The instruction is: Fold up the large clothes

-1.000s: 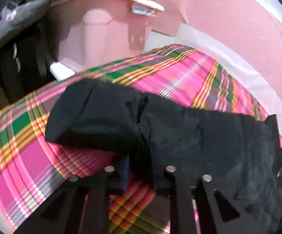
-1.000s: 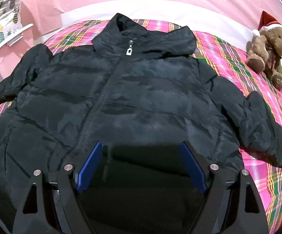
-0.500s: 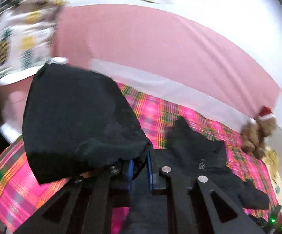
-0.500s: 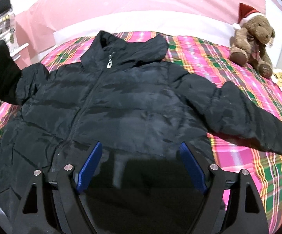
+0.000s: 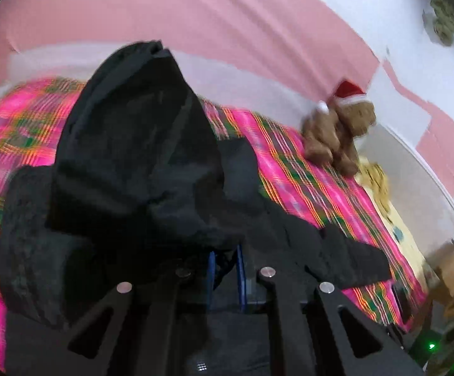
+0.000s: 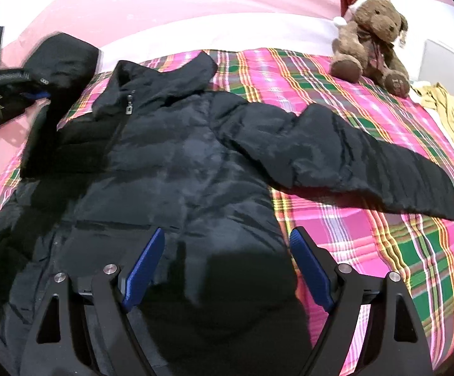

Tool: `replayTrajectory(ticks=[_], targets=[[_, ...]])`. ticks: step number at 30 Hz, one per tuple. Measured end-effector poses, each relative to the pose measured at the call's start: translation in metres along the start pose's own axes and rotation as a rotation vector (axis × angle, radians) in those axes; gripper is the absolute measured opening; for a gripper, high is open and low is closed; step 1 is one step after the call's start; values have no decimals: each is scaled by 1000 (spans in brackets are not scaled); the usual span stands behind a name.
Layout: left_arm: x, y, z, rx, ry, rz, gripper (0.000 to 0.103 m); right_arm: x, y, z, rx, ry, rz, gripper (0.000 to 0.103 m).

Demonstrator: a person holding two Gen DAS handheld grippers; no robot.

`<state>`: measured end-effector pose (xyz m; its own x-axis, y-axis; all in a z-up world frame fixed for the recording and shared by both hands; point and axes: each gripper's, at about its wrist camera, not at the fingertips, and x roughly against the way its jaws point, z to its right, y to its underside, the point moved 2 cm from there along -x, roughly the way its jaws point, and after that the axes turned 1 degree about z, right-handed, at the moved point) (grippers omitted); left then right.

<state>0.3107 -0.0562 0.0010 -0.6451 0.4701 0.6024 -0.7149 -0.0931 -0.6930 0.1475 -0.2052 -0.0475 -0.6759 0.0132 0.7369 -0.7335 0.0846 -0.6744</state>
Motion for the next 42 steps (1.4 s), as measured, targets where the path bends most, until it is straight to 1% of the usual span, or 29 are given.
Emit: replayTrajectory(ticks=[2,4,5,6,8,10,12,13,16,18,20,21,23,25,26,28,29,30,31,32,34,35,37,39,42], targets=[[-25,10,8,-7,18,-45,13,-2,2,5,-7,4,-3,82],[-49,19,9,-2,35,-92,22,-3,3,8,-17,6,-4,82],[-55,21,11,2,46,-101,31,-4,3,10,-21,5,-4,82],[-58,24,11,11,54,-108,44,-3,3,11,-25,5,-3,82],[-62,26,14,40,84,-117,57,-2,2,13,-31,4,5,82],[-56,26,19,55,131,-123,61,2,0,15,-35,4,19,82],[-44,22,27,41,174,-108,66,8,-4,14,-38,6,38,82],[-33,18,33,33,207,-93,67,11,-6,13,-39,4,47,82],[-6,5,40,17,258,-49,69,20,-15,7,-32,-1,83,82],[9,-1,36,7,268,-28,69,24,-22,2,-27,-6,105,82],[25,-11,21,-7,231,10,69,23,-31,-5,-17,-17,114,82],[32,-15,8,-14,195,35,69,22,-35,-9,-10,-22,114,82],[41,-24,-29,-7,59,71,69,12,-46,-22,18,-35,111,82],[43,-31,-72,3,-103,84,69,-2,-57,-32,35,-66,96,81],[42,-32,-91,10,-168,85,69,-15,-65,-39,45,-84,77,79],[36,-34,-139,55,-290,56,61,-34,-77,-49,61,-100,56,68],[31,-32,-158,90,-314,32,51,-50,-86,-55,66,-111,38,66],[25,-30,-174,119,-328,6,46,-60,-91,-59,70,-112,27,61],[18,-25,-188,143,-335,-15,45,-71,-96,-63,75,-110,19,57],[12,-21,-194,146,-334,-23,43,-87,-103,-67,84,-104,8,56],[0,-11,-198,147,-330,-30,43,-111,-108,-68,83,-89,-28,51],[-1,-6,-197,142,-332,-25,43,-129,-110,-66,74,-75,-61,51],[-8,-4,-192,115,-345,-17,43,-149,-107,-63,72,-60,-85,51],[-8,0,-190,112,-346,-17,43,-158,-103,-61,73,-56,-88,51],[-6,-1,-191,113,-343,-21,43,-159,-103,-64,83,-42,-88,51]])
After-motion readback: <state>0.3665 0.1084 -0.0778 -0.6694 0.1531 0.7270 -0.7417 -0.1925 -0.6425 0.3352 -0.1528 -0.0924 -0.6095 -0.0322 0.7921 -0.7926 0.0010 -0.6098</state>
